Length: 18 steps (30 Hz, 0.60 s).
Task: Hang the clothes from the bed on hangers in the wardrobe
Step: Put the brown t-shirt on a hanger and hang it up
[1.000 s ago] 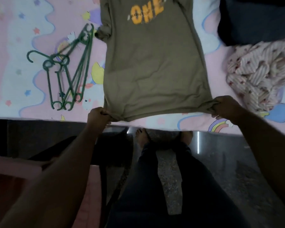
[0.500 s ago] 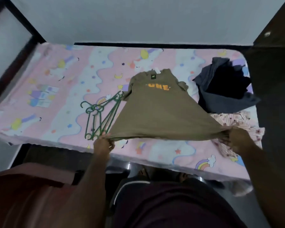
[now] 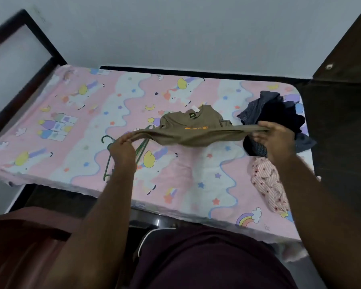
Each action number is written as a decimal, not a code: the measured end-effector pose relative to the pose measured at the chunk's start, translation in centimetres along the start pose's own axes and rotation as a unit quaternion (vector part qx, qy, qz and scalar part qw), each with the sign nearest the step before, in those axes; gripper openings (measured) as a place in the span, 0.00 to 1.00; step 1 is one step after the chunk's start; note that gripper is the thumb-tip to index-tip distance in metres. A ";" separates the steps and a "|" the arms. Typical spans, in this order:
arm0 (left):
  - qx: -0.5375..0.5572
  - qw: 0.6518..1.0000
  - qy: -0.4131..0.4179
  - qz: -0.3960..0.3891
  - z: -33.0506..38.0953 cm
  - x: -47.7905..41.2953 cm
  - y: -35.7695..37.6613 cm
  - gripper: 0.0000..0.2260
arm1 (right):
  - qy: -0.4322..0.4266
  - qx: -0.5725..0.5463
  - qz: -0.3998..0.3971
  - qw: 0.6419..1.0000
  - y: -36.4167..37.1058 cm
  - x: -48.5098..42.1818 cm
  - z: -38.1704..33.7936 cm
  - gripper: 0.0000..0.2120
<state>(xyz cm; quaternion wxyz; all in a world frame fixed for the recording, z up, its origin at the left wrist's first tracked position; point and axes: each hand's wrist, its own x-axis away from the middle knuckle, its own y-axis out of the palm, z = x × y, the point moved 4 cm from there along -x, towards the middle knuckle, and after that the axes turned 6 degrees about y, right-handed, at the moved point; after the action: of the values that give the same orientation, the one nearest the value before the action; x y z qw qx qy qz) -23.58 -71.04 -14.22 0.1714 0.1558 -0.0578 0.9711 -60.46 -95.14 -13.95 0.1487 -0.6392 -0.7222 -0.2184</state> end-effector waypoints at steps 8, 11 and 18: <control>-0.039 0.970 -0.241 -0.007 -12.2 5.4 -5.1 0.12 | 0.232 0.135 0.130 0.954 -8.1 1.3 11.7 0.12; -0.057 0.967 -0.244 -0.046 -11.8 7.0 -3.5 0.10 | 0.210 0.182 0.059 0.959 -5.5 1.4 11.9 0.07; -0.023 0.999 -0.014 -0.019 3.2 1.4 1.8 0.06 | 0.021 0.038 -0.018 0.999 3.4 -2.6 -1.8 0.15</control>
<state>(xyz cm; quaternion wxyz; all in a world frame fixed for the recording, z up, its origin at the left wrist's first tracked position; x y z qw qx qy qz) -24.57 -72.86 -10.85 0.1922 0.1662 -0.0796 0.9639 -56.85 -98.02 -13.28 0.1842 -0.6152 -0.7382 -0.2064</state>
